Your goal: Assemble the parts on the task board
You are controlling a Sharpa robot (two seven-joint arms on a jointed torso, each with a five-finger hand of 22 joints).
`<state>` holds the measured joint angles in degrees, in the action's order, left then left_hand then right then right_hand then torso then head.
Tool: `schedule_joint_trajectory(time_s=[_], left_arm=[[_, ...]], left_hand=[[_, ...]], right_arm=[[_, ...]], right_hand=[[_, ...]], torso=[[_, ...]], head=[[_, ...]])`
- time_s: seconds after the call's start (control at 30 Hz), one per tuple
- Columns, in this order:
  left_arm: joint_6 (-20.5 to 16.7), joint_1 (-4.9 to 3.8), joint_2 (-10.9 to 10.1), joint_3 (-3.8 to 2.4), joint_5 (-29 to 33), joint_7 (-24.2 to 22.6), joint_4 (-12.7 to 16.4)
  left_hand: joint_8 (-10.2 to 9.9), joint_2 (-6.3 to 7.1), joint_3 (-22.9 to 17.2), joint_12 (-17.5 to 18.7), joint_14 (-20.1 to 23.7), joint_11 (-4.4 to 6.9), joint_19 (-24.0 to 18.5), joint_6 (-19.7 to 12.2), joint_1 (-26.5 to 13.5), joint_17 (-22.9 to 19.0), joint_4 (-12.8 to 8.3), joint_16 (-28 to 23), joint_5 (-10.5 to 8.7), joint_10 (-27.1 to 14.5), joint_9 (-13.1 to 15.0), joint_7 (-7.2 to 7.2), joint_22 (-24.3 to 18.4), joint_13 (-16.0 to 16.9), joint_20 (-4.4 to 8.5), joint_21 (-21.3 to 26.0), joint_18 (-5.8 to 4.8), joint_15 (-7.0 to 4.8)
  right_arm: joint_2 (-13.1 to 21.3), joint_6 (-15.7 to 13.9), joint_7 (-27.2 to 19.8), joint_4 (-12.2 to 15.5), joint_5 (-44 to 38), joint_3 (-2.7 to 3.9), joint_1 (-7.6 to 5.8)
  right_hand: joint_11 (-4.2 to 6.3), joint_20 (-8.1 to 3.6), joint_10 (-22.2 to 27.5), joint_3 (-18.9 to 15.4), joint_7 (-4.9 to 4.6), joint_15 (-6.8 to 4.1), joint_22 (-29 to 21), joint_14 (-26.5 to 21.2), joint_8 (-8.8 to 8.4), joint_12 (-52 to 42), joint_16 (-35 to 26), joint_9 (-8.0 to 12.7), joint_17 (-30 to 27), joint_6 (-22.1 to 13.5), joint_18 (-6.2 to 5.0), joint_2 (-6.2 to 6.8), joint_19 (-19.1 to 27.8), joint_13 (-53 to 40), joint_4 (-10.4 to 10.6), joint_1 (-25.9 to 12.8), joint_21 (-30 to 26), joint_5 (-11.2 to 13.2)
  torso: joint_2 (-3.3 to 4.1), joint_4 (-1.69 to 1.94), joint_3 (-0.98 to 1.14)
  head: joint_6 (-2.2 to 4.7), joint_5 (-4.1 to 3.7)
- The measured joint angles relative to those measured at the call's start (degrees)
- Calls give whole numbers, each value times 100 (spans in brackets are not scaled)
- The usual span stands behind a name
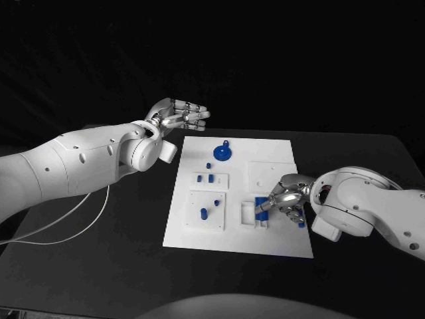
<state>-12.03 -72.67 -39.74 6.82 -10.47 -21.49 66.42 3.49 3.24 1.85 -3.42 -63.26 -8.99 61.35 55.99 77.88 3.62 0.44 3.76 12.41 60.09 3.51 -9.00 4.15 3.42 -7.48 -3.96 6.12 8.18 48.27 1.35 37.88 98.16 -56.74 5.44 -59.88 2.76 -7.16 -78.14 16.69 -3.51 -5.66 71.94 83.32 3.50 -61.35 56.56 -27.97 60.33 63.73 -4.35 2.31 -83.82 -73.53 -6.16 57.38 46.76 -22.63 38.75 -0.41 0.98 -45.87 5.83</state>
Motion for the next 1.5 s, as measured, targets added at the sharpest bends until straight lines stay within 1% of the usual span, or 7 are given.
schedule_joint_trajectory(time_s=[0.2,0.47,0.73,0.9,1.0,1.2,1.5], left_arm=[[25,0,12,1,0,8,-9],[50,0,18,4,0,19,-17],[66,0,19,8,0,30,-23],[75,0,29,9,0,36,-27],[79,0,29,11,0,39,-31],[85,0,29,13,0,46,-41],[96,0,21,17,0,61,-48]], left_hand=[[0,0,23,0,0,0,0,0,0,0,-23,0,0,0,0,0,0,0,0,0,-1,0],[0,-23,24,0,0,0,0,0,-23,0,-23,0,0,0,-1,0,0,0,0,0,-1,0],[0,-23,23,0,0,0,0,0,-23,0,-23,0,0,0,-1,0,-1,0,0,0,-2,0],[0,-23,24,0,0,0,0,0,-23,0,-23,0,0,0,-1,0,-1,0,0,0,-2,0],[0,-23,23,0,0,0,0,0,-23,0,-23,0,-1,0,-1,0,-1,0,0,0,-2,0],[0,-23,23,0,0,0,0,0,-23,0,-23,0,-1,0,-2,0,-1,0,0,0,-2,0],[0,-23,24,0,0,0,0,0,-23,0,-23,0,-1,0,-2,0,-1,0,0,0,-2,0]], right_arm=[[-87,130,8,-70,-65,-19,-3],[-178,275,19,-148,-90,-101,-14],[-209,315,30,-198,-89,-120,-23],[-249,311,34,-209,-88,-129,-22],[-275,298,34,-217,-85,-135,-17],[-300,233,30,-230,-85,-138,-14],[-340,127,24,-227,-86,-141,-10]], right_hand=[[-1,0,0,-1,-5,-18,0,-20,0,13,0,-8,1,6,0,-29,0,23,65,-29,0,1],[-15,0,-15,-16,-22,-18,0,-20,1,61,0,-3,0,29,1,-27,0,43,81,-31,-41,1],[-20,0,-19,-40,-33,-17,-1,-20,27,61,0,45,19,82,0,27,0,47,201,-136,-65,96],[-20,0,-19,-33,-2,-17,11,-20,38,61,0,72,24,119,-1,102,0,53,369,-221,-65,370],[23,0,27,-31,145,-17,18,-20,24,62,0,103,33,350,-2,140,0,55,569,-255,-65,782],[0,0,2,15,165,-17,31,-20,25,62,0,19,49,422,-2,250,0,58,936,-237,-65,1334],[0,0,2,145,183,-17,44,-20,31,62,0,-18,64,450,-2,485,0,65,1475,-223,-65,1804]], torso=[[0,0,4],[0,0,4],[0,-1,3],[-1,-2,1],[-1,-2,1],[-1,-2,1],[-1,-7,1]], head=[[0,1],[-17,21],[-14,20],[-29,24],[-23,32],[-10,37],[2,62]])
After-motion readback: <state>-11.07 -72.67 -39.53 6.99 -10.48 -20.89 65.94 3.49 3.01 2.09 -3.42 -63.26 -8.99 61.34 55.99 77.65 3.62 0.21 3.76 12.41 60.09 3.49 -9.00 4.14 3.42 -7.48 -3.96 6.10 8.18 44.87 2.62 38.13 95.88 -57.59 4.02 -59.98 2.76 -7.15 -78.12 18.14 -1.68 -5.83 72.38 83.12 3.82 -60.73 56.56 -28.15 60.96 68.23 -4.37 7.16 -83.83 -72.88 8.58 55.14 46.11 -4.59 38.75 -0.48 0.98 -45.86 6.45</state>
